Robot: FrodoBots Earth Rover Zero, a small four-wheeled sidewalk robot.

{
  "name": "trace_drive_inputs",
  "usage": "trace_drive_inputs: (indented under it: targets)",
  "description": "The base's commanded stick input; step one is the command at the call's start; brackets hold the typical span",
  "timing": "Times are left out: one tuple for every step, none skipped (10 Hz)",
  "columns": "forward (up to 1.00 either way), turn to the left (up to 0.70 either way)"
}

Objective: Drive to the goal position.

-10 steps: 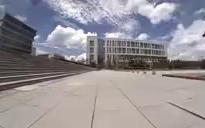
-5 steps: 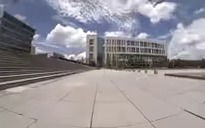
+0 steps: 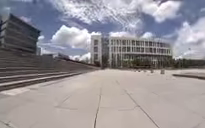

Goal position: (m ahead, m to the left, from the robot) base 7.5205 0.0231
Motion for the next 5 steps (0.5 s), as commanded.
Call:
trace_drive_inputs:
  targets:
    - [0.70, 0.11]
    - [0.70, 0.03]
    - [0.70, 0.05]
    - [0.70, 0.08]
    - [0.70, 0.11]
